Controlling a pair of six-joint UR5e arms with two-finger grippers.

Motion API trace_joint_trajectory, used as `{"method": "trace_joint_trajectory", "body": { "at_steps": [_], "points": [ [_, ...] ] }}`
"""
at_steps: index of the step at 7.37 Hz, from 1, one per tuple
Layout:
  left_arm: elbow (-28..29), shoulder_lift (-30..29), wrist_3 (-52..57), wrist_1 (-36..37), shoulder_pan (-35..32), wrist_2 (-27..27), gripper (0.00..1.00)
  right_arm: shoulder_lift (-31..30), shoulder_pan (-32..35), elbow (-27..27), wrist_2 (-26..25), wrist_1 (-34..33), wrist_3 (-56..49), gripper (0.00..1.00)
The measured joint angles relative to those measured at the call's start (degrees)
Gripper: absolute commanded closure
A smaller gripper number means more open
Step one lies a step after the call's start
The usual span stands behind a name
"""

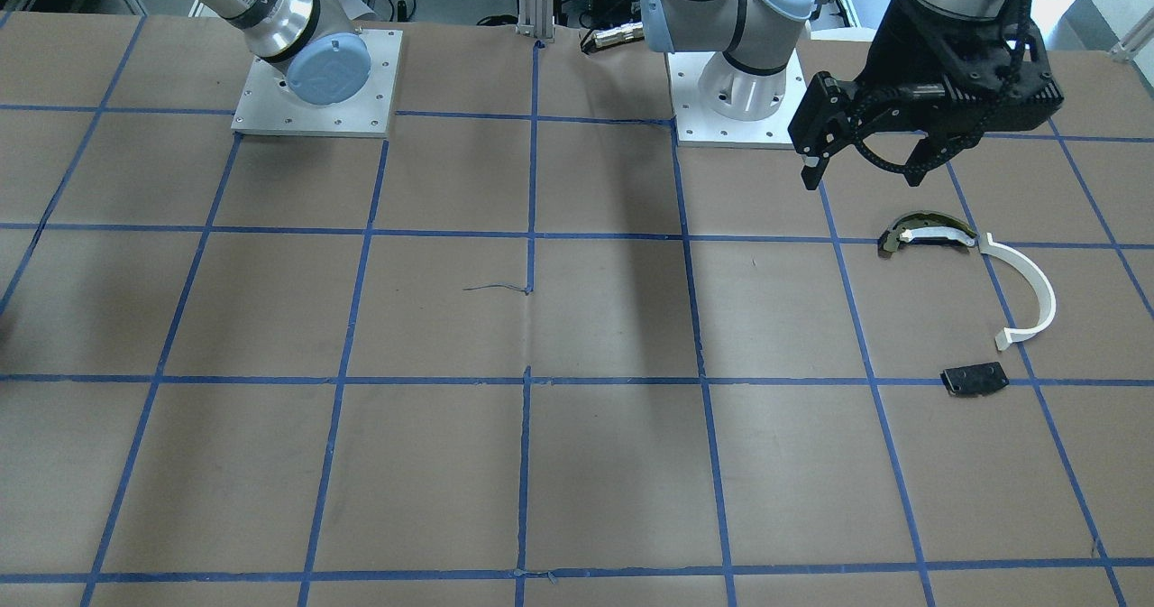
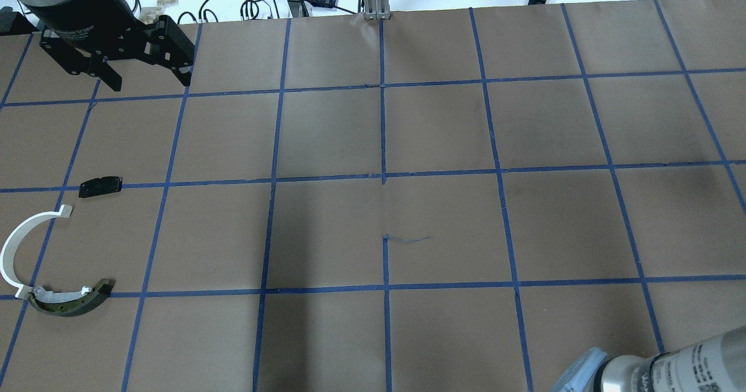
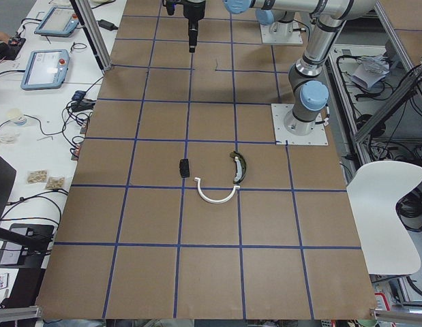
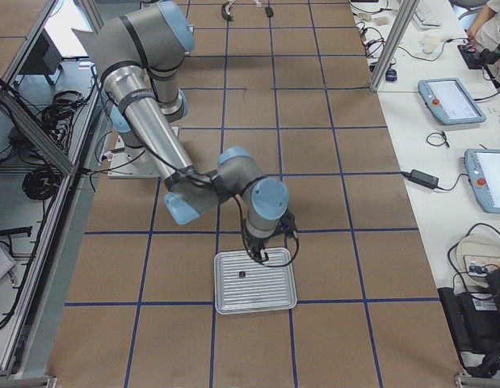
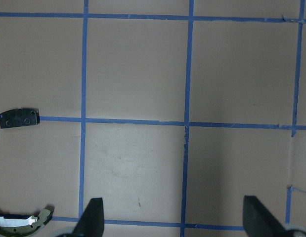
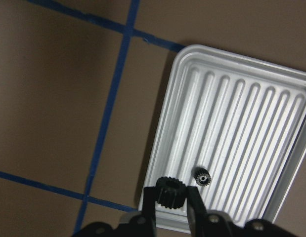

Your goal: Place bearing gear from tray to pile

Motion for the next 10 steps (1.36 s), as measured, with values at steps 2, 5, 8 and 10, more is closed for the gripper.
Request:
{"method": "trace_joint_trajectory", "body": {
  "at_steps": [2,5,8,10],
  "points": [
    [0.0,-0.7,0.6,3.9,0.0,-0.1,0.00,-5.5,13.3,-0.1,-0.2,3.6,14.8,0.91],
    [-0.2,-1.2,0.3,1.5,-0.7,-0.7,0.00,-9.7,34.9,-0.1,0.7,9.5,43.8,0.88],
    [-0.3,-0.2,0.0,-7.1,-0.8,-0.7,0.00,-8.1,54.1,-0.1,6.1,8.1,75.4,0.88],
    [-0.4,-0.9,0.0,-8.7,-0.6,-1.3,0.00,-3.6,62.8,0.1,8.4,1.9,91.7,0.88]
  ]
}}
